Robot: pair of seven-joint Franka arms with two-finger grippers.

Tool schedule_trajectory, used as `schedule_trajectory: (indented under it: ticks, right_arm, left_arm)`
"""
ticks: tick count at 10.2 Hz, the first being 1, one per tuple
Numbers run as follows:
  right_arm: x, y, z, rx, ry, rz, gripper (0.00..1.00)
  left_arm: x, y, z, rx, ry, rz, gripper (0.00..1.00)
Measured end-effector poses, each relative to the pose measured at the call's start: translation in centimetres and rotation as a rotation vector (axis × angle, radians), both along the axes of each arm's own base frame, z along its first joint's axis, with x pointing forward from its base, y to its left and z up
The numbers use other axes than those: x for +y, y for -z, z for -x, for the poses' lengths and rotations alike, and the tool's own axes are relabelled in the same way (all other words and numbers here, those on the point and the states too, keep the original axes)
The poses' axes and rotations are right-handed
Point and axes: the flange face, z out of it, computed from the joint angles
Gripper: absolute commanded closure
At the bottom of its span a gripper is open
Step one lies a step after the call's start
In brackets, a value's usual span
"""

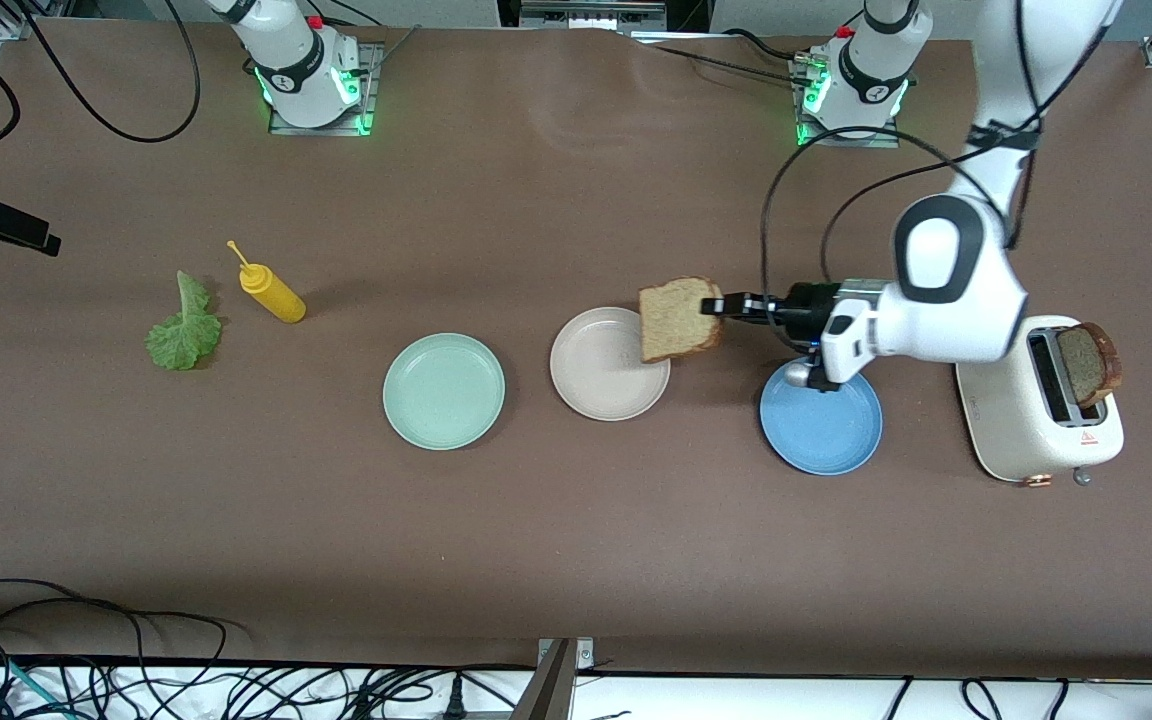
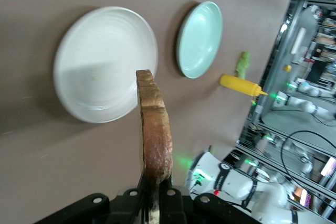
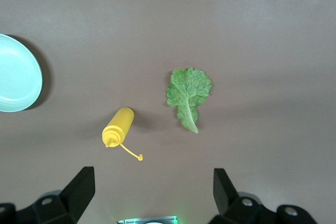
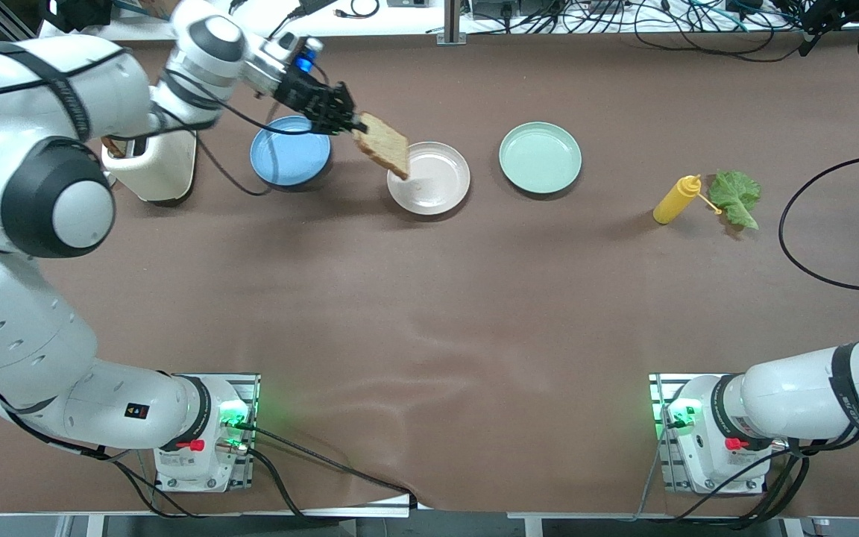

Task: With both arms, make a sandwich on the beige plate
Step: 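Carry the bread to the beige plate while the right gripper reaches lettuce, then lower the bread onto the beige plate while the right gripper descends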

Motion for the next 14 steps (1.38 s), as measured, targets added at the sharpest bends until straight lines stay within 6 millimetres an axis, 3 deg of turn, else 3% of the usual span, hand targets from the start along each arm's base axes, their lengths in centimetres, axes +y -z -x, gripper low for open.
schedule_trajectory:
  ticks: [4, 7, 11, 14]
  right_arm:
    - [-0.2, 0.1, 0.0, 0.003, 0.004, 0.000, 0.00]
    - [-0.7, 2.9, -0.9, 0.053, 0.013, 0.000, 0.00]
    - [-1.9, 9.0, -2.6, 0.120, 0.031, 0.005, 0.00]
    - [-2.1, 16.0, -2.4, 0.135, 0.016, 0.014, 0.00]
  left_arm:
    - [-6.7, 4.0, 0.3, -0.045, 0.022, -0.023, 1.00]
    - [-8.2, 6.4, 0.1, -0.048, 0.021, -0.044, 1.00]
    - [-8.7, 8.5, -0.3, -0.045, 0.013, -0.060, 1.00]
    - [-9.1, 9.5, -1.0, -0.046, 0.011, -0.059, 1.00]
